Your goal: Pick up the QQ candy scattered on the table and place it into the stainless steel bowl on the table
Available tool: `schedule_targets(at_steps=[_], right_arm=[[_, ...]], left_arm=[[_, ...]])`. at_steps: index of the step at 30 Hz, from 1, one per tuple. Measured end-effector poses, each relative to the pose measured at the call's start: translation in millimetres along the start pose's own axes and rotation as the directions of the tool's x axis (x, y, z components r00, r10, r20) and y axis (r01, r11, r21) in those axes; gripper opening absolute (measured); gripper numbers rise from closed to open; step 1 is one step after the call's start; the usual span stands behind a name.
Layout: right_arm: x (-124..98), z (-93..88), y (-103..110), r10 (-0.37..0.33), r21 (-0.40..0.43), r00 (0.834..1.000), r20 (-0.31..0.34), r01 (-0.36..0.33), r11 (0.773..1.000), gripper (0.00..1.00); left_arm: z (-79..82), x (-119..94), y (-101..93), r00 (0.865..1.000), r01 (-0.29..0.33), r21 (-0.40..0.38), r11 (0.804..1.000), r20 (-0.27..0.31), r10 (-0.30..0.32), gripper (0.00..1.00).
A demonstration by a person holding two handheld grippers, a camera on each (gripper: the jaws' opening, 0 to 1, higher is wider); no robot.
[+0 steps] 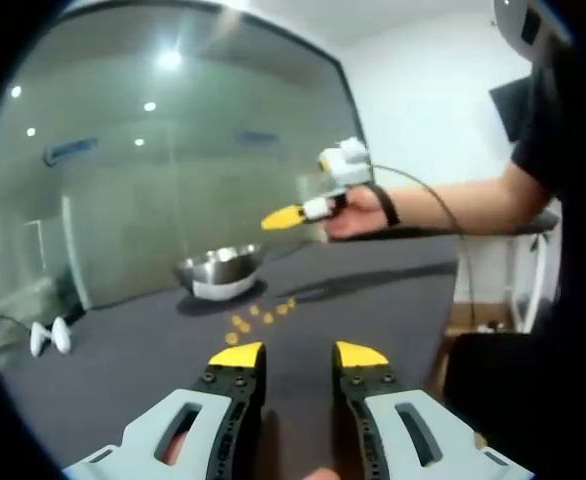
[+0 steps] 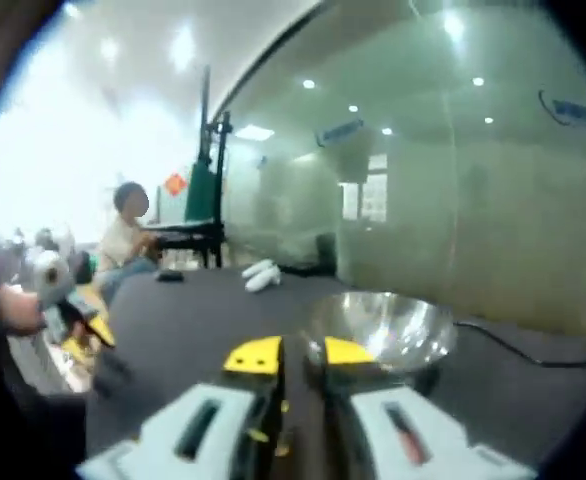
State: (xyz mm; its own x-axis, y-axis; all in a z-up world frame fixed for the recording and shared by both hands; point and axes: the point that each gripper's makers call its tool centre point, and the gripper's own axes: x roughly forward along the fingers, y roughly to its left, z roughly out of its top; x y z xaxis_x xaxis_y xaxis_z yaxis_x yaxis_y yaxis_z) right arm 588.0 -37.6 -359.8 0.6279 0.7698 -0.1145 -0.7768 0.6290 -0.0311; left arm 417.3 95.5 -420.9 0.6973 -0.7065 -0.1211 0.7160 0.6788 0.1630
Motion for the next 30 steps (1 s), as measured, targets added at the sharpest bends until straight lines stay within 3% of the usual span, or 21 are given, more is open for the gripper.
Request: schedule_targets(at_steps=[3, 7, 13, 26, 30], right_arm=[[-14.9, -18.4, 16.5, 0.014, 0.020, 1.000, 0.007, -0.014, 1.000, 0.16], [-31.5, -44.4, 37.0, 0.034, 0.037, 0.999, -0.035, -0.033, 0.999, 0.16], [-49.3, -76.1, 42.7, 0.019, 0.021, 0.994, -0.103, -0.017, 1.000, 0.17], [-48.0, -92.8, 33.6, -0.007, 0.030, 0.990, -0.138, 0.012, 0.999, 0.16], [-38.0, -99.8, 33.4, 0.003, -0.026, 0.983, -0.185, -0.008, 1.000, 0.18]], left_arm=[[0.8, 4.3, 0.3, 1.000, 0.004, -0.002, 1.000, 0.002, -0.004, 0.28], [5.8, 8.3, -2.9, 1.000, 0.024, 0.008, 1.000, 0.008, -0.024, 0.28], [5.0, 10.2, -5.2, 0.999, 0.032, 0.008, 0.999, 0.007, -0.032, 0.28], [4.8, 9.0, -4.8, 1.000, 0.030, 0.016, 0.999, 0.000, -0.030, 0.28], [5.0, 7.3, -3.8, 1.000, 0.022, 0.013, 1.000, 0.002, -0.022, 0.28]])
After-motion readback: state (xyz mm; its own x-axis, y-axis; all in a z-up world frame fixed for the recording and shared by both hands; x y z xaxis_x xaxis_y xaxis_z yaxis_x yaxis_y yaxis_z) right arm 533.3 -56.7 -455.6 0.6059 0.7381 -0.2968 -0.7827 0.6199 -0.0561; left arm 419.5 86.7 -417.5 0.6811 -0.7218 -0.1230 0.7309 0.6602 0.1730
